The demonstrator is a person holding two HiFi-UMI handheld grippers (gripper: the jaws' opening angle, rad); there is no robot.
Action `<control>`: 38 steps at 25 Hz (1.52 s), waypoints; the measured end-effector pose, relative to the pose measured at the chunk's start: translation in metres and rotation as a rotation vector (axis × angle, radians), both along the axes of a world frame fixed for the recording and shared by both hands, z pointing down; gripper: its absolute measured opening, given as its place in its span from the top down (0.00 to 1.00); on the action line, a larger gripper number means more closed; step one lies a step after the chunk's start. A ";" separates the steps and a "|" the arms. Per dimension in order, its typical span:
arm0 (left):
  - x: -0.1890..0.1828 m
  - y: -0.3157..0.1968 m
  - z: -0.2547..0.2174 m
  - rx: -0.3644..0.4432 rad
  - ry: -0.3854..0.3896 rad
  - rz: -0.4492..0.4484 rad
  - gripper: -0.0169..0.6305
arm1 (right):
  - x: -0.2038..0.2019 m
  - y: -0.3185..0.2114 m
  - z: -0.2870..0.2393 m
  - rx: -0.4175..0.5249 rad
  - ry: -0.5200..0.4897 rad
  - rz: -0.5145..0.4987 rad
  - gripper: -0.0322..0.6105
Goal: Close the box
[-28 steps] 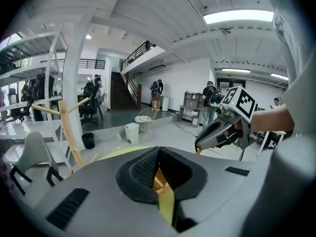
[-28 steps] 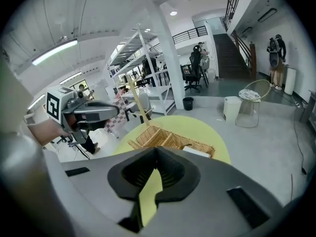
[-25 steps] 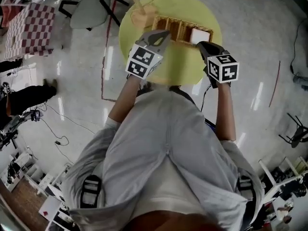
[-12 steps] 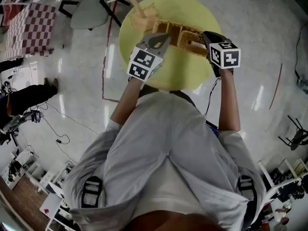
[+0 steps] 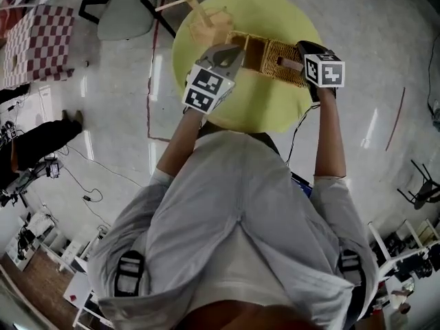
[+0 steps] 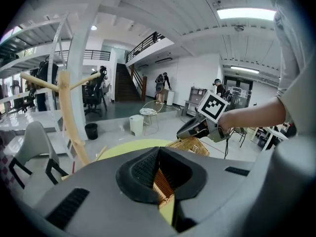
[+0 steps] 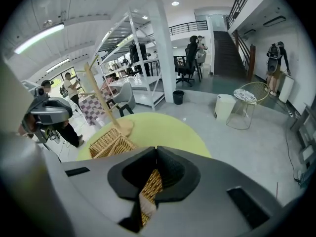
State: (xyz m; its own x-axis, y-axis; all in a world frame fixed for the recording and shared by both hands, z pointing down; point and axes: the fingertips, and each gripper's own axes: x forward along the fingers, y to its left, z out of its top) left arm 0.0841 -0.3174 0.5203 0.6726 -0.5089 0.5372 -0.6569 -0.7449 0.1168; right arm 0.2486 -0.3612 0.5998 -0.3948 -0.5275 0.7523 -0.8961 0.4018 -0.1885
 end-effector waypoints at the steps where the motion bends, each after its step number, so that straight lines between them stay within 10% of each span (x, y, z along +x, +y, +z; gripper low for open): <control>1: -0.002 -0.002 0.003 -0.001 -0.002 0.000 0.93 | 0.000 -0.003 0.006 -0.011 0.006 -0.003 0.89; 21: -0.011 -0.008 0.019 -0.027 -0.028 0.003 0.93 | 0.001 -0.012 0.050 -0.083 0.021 -0.013 0.87; 26: -0.010 0.000 0.008 -0.001 -0.025 0.024 0.93 | 0.007 -0.008 0.031 -0.041 0.004 0.022 0.73; 38: -0.008 0.014 -0.037 0.110 0.008 0.083 0.93 | 0.031 0.030 -0.083 0.214 0.026 0.183 0.79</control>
State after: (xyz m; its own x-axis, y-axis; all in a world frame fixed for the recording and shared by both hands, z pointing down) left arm 0.0761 -0.3033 0.4832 0.7190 -0.5068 0.4756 -0.5919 -0.8052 0.0369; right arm 0.2798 -0.3313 0.5166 -0.2603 -0.7362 0.6247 -0.9608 0.2614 -0.0923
